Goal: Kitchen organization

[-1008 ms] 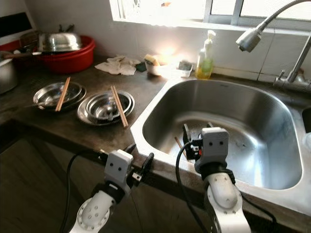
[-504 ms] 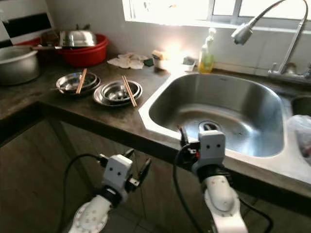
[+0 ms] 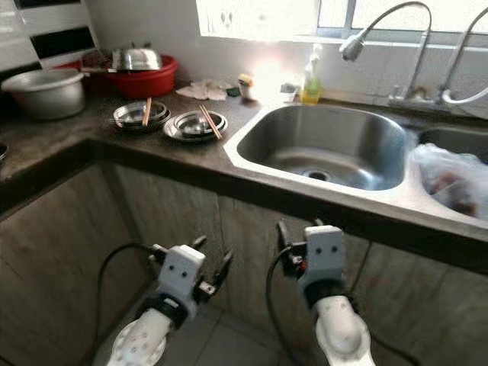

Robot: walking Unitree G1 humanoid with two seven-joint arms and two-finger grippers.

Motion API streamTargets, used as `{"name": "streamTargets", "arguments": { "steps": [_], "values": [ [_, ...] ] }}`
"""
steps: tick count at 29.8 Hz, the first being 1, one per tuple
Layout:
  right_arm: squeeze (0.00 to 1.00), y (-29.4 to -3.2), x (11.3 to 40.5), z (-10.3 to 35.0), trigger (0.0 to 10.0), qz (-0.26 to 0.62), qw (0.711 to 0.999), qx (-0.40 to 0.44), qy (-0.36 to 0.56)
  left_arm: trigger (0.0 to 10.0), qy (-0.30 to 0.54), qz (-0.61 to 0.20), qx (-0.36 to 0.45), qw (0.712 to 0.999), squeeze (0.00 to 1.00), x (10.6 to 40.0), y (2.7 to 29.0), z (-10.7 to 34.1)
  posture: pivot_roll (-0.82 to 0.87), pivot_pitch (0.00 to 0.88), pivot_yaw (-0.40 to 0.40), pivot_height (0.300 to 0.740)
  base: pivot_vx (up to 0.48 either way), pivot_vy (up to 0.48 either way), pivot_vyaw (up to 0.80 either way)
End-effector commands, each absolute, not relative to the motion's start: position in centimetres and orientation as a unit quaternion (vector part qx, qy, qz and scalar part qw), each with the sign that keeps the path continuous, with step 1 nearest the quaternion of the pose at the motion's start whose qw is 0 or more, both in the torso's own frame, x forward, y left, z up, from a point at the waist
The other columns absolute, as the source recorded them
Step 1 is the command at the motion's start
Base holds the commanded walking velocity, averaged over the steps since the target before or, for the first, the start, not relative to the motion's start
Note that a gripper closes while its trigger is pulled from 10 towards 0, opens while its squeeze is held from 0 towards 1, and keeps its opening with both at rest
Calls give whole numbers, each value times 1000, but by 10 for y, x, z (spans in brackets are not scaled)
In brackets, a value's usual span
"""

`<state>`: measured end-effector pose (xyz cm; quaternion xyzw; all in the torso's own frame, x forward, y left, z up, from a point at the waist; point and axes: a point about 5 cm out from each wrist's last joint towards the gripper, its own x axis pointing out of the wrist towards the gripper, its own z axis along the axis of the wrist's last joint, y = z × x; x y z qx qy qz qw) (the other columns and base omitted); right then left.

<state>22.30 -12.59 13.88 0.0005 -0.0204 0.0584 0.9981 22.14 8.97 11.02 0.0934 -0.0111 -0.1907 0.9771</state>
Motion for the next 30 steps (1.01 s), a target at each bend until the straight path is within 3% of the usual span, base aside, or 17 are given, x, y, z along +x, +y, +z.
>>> {"name": "streamTargets", "arguments": {
  "steps": [1, 5, 23, 30],
  "values": [
    [0, -127, 223, 133, 10000, 58, 998, -3, -8, 10000, -10, -194, 94, 976, 0, 221, 87, 111, 100, 0, 0, 740, -364, 0, 0],
    [0, -127, 221, 129, 10000, 59, 998, -6, -1, 10000, -7, -192, 96, 977, 0, 221, 87, 111, 101, 0, 0, 740, -327, 0, 0],
    [0, -121, 217, 122, 10000, 80, 997, -14, 4, 10000, 6, -186, 90, 978, 0, 221, 88, 109, 103, 0, -1, 740, 0, 0, 0],
    [0, -120, 217, 121, 10000, 87, 996, -20, 4, 10000, 6, -185, 90, 979, 0, 221, 88, 109, 102, 0, -3, 740, 192, 0, 764]
  ]
}}
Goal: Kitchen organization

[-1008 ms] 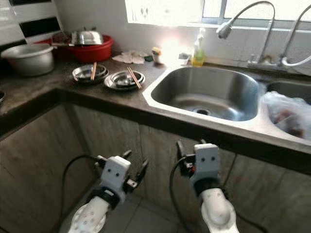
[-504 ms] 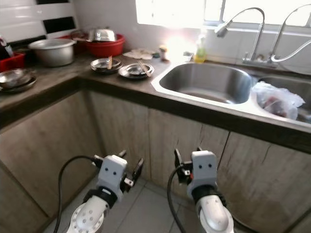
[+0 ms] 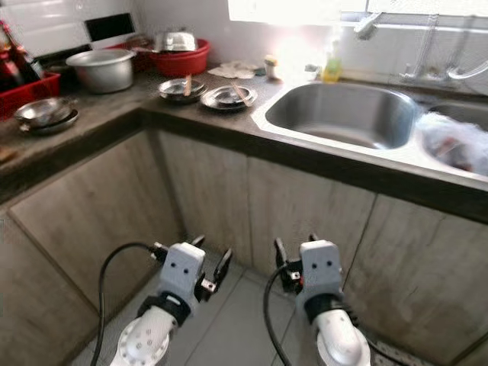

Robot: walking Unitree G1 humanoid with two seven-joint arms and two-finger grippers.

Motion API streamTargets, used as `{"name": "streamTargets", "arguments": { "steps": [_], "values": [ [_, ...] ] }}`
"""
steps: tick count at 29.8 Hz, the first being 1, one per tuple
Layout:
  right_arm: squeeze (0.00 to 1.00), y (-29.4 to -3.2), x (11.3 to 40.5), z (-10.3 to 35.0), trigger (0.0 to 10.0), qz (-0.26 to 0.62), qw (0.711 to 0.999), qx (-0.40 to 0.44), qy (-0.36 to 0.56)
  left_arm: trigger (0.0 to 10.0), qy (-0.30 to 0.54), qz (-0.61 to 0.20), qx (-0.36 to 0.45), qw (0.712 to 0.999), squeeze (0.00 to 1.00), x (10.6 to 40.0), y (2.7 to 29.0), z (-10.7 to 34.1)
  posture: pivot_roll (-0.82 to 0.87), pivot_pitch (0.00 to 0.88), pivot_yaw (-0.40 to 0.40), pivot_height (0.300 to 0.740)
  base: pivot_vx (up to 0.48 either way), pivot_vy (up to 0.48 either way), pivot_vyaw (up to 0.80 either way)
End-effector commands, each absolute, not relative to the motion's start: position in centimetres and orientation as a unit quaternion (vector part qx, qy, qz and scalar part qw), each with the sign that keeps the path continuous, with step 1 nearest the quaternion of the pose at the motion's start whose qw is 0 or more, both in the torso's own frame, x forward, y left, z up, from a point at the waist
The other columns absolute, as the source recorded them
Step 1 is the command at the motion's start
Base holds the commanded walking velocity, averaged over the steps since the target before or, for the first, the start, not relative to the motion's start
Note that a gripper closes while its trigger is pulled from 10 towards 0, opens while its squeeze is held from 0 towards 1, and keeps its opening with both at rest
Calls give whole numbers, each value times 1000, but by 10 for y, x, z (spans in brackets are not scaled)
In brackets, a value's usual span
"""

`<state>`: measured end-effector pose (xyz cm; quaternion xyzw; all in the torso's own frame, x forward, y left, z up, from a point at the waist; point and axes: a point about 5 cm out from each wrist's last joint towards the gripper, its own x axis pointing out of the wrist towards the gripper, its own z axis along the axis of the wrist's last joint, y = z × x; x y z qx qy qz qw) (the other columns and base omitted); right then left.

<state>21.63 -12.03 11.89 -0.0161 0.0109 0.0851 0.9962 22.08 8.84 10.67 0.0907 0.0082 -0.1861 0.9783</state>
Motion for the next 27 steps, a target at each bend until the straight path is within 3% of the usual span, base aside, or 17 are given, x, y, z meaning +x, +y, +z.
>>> {"name": "streamTargets", "arguments": {
  "steps": [1, 4, 27],
  "values": [
    [0, -120, 217, 121, 10000, 88, 996, -21, 3, 10000, 6, -184, 90, 979, 0, 221, 88, 109, 102, 0, -1, 740, 285, 0, 800],
    [0, -120, 218, 121, 10000, 90, 996, -25, 2, 10000, 23, -175, 60, 982, 0, 222, 89, 108, 103, 0, -3, 740, 295, 0, 800],
    [0, -116, 223, 122, 10000, 107, 994, -35, -5, 10000, 19, -190, 73, 979, 0, 222, 85, 106, 103, 0, -8, 740, 298, 0, 800]
  ]
}}
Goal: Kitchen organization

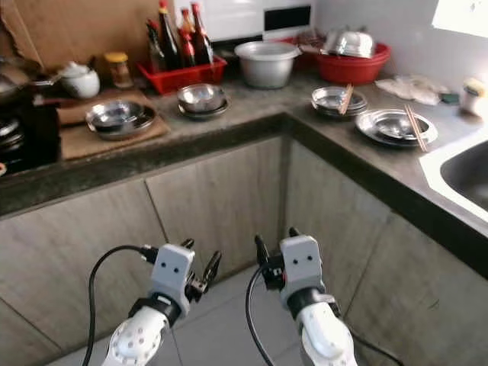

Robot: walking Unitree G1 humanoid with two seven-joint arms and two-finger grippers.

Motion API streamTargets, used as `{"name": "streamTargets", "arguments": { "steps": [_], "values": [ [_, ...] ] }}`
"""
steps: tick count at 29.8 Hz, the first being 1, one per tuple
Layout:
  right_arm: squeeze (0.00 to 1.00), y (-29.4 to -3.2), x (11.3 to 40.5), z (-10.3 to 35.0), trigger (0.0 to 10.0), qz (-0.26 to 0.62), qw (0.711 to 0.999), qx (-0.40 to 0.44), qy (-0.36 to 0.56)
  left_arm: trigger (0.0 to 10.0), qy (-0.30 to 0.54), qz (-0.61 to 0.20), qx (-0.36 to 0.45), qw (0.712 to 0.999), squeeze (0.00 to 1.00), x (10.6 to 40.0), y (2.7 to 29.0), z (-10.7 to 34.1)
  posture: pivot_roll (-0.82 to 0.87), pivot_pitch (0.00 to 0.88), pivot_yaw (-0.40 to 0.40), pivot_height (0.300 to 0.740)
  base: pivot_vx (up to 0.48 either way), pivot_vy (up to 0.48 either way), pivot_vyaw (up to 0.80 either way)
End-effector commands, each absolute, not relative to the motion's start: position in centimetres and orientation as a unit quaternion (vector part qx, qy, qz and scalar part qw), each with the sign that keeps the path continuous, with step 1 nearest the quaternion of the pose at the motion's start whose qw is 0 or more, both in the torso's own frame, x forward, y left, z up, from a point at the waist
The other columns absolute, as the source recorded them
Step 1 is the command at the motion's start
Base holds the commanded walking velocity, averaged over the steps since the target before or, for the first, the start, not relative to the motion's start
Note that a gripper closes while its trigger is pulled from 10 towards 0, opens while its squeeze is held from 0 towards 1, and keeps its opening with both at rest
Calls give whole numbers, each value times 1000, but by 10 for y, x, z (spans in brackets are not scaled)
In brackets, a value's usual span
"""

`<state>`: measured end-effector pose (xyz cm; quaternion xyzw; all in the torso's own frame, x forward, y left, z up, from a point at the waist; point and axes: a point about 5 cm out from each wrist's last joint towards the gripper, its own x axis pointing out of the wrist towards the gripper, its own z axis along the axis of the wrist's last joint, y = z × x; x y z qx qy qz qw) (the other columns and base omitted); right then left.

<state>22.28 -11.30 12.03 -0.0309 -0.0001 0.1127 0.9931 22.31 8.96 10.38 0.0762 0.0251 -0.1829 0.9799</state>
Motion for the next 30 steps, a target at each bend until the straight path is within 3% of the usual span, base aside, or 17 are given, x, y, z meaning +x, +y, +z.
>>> {"name": "streamTargets", "arguments": {
  "steps": [1, 17, 30],
  "values": [
    [0, -116, 224, 122, 10000, 108, 994, -35, -6, 10000, 19, -190, 73, 979, 0, 222, 85, 106, 103, 0, -9, 740, 296, 0, 800],
    [0, -114, 232, 124, 10000, 114, 993, -30, -14, 10000, 19, -183, 72, 980, 0, 223, 85, 107, 111, 0, -16, 740, 294, 0, 775],
    [0, -116, 236, 124, 10000, 105, 994, -24, -11, 10000, 19, -185, 71, 980, 0, 223, 84, 108, 111, 0, -17, 740, 292, 0, 0]
  ]
}}
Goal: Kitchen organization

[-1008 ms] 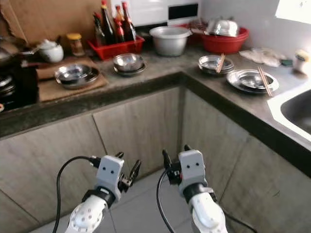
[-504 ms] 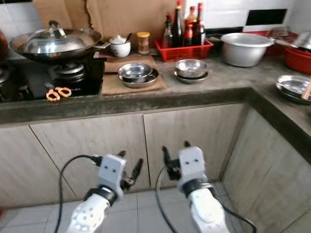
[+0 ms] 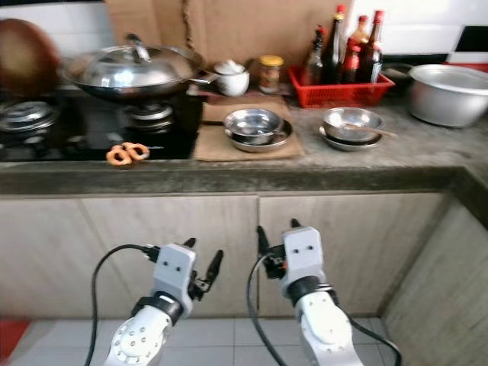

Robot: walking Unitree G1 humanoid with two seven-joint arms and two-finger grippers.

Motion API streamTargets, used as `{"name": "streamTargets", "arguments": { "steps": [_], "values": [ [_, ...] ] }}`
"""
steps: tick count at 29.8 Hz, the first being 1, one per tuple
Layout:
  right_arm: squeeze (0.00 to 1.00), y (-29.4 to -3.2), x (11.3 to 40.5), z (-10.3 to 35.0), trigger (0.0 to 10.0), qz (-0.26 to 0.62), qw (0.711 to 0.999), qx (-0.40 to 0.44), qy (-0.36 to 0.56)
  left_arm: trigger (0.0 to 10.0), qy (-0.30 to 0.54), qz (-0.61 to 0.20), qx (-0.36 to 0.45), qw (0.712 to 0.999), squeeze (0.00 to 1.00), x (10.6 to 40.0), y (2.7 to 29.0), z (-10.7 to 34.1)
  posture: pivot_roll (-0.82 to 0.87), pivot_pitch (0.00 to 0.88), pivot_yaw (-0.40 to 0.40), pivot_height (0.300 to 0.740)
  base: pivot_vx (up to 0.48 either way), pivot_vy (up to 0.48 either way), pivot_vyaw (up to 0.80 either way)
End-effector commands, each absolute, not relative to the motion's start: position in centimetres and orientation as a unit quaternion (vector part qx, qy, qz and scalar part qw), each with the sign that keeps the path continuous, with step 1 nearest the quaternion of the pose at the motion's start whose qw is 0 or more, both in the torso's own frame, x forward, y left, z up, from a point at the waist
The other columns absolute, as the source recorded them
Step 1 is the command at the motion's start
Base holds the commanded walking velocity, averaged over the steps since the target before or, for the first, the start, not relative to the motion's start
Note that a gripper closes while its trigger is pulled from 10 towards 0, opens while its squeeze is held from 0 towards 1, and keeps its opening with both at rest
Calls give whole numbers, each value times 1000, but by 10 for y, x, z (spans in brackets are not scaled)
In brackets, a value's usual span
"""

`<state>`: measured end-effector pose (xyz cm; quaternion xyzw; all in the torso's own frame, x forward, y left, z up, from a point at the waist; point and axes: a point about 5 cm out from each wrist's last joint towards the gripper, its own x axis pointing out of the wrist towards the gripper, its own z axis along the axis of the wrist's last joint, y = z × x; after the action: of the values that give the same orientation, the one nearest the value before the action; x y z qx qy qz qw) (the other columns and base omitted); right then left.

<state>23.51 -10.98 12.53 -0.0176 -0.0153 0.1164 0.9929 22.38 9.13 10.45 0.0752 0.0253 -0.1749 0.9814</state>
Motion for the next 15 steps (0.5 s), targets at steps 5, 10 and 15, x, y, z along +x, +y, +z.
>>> {"name": "streamTargets", "arguments": {
  "steps": [5, 10, 15],
  "values": [
    [0, -116, 238, 125, 10000, 104, 994, -22, -13, 10000, 17, -185, 68, 980, 0, 223, 84, 108, 114, 0, -19, 740, 295, 0, 0],
    [0, -118, 241, 127, 10000, 105, 994, -25, -16, 10000, 17, -186, 68, 980, 0, 223, 84, 108, 117, 0, -21, 740, 295, 0, 0],
    [0, -130, 249, 132, 10000, 90, 995, -41, -27, 10000, 17, -190, 65, 980, 0, 223, 83, 108, 117, 0, -20, 740, 294, 0, 0]
  ]
}}
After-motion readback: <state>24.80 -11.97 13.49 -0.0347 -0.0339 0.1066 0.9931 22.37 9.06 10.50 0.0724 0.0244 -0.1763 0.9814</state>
